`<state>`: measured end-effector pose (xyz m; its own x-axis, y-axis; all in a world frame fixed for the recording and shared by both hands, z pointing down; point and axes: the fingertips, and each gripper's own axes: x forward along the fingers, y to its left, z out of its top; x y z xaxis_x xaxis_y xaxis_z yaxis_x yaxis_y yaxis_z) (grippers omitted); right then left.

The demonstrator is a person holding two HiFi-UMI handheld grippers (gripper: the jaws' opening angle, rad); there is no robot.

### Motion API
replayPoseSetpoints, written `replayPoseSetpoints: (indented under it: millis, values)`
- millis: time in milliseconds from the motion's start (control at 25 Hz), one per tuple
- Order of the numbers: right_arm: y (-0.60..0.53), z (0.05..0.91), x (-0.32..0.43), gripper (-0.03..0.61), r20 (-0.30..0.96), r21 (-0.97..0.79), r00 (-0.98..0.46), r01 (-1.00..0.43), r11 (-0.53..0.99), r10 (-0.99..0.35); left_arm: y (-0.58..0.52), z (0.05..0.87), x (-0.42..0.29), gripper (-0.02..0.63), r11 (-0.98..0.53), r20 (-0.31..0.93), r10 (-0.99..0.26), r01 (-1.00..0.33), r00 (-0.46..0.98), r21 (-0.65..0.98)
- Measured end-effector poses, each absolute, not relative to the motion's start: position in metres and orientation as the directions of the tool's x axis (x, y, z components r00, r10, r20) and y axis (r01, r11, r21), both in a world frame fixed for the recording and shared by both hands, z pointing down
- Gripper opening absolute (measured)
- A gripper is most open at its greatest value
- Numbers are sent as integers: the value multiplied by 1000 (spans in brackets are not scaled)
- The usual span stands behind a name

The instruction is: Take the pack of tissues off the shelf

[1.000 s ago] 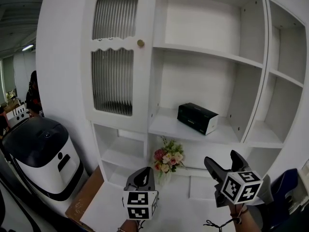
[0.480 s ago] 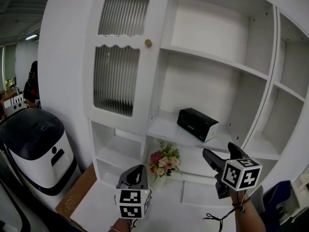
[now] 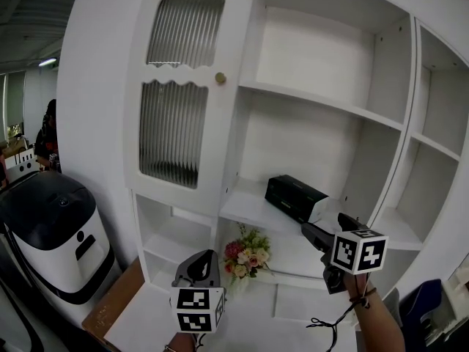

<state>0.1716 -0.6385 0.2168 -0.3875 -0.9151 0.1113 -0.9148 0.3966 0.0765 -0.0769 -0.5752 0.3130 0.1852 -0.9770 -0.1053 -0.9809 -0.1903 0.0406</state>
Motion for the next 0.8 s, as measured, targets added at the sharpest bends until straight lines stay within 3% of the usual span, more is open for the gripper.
replayPoseSetpoints:
  millis: [800]
  values:
    - [-689,206,161,517,246,92,-418,-888,450,-874,-591,277,-73,14,-189,-170,-969,-981,182,31]
